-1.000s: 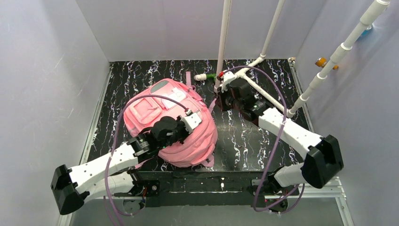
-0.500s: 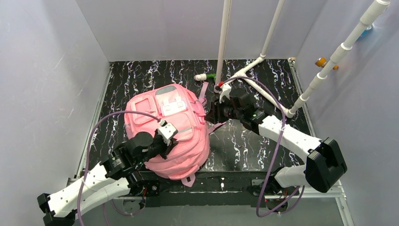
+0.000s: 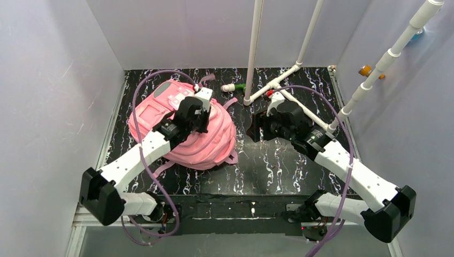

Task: Pack the student bag
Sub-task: Unzip the student bag at the center of the board, then reset both arms

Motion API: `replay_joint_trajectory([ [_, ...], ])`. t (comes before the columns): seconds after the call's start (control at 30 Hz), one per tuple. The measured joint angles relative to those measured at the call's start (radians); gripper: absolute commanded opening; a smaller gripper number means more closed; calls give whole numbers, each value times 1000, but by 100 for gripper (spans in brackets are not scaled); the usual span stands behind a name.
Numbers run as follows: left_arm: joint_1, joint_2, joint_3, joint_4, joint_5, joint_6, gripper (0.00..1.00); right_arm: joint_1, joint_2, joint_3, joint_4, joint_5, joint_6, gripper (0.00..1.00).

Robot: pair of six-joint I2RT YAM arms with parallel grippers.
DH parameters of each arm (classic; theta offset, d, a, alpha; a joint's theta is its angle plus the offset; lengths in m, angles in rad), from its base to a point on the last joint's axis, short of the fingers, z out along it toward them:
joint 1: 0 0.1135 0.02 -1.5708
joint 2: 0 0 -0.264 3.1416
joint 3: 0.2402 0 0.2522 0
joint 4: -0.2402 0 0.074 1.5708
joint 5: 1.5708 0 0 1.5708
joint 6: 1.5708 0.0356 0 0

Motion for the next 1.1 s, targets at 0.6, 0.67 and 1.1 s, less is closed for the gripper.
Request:
replay_joint_trajectory([
  [0.6, 41, -225, 475, -354, 167, -104, 98, 0, -60, 510, -408, 298, -56, 98],
  [0.67, 41, -267, 533, -375, 167, -105, 98, 0, -69, 553, -434, 320, -55, 98],
  [1.1, 41, -506, 731, -315, 67, -23, 98, 0, -244, 713, -450, 498, -65, 98],
])
